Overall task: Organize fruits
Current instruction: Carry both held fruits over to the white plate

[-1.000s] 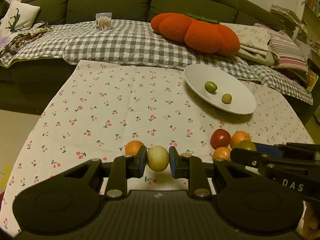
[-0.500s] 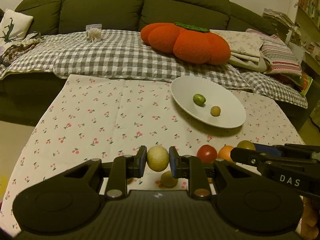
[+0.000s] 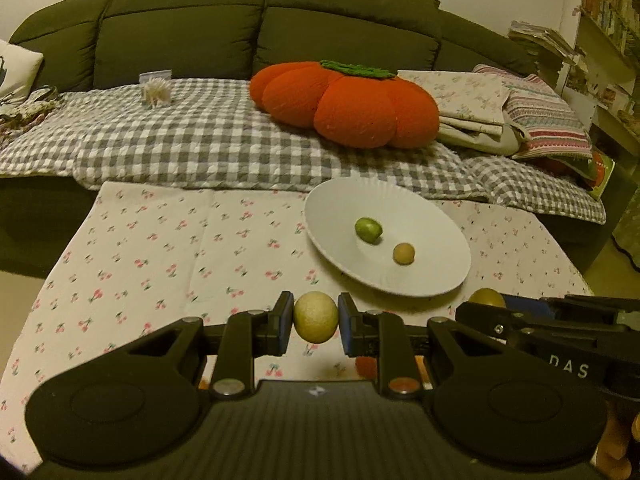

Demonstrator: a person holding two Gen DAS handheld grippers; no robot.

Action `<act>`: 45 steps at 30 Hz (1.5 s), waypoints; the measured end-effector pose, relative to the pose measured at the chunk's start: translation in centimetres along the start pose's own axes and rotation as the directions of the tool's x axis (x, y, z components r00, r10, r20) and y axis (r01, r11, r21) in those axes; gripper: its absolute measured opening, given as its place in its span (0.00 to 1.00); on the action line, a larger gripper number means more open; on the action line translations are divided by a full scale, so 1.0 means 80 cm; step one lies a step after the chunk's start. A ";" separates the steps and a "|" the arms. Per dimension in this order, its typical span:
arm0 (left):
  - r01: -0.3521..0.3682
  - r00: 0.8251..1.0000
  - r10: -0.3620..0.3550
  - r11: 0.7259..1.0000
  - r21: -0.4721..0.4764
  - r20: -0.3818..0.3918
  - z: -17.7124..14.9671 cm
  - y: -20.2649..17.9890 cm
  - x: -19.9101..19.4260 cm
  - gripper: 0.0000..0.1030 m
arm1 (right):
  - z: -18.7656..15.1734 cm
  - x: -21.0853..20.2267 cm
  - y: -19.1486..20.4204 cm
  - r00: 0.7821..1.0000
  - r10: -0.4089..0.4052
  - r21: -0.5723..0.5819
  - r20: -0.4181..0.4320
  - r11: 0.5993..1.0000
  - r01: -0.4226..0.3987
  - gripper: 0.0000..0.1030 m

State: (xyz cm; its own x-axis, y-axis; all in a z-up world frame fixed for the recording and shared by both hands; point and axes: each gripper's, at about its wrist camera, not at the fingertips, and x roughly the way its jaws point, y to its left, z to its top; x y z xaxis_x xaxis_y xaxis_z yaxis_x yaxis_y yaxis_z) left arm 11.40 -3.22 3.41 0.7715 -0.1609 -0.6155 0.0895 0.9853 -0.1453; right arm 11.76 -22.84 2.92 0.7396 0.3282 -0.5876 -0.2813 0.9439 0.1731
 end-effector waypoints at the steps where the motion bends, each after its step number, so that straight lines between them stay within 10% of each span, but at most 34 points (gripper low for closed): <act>1: 0.001 1.000 -0.001 1.000 0.002 0.004 0.002 -0.002 0.003 0.21 | 0.002 0.001 -0.005 1.000 -0.004 0.007 0.001 1.000 0.004 0.24; 45: 0.083 0.997 -0.082 0.993 0.086 -0.007 0.026 -0.046 0.162 0.21 | 0.024 0.120 -0.063 0.994 -0.091 -0.101 -0.055 0.991 0.085 0.26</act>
State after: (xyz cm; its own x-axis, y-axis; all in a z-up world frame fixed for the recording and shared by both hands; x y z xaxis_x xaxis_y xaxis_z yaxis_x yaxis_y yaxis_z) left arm 22.38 -8.83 -2.42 0.7570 -0.2418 -0.6070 0.2068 0.9699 -0.1284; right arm 21.44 -24.36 -2.12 0.7271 0.2387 -0.6437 -0.2782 0.9596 0.0416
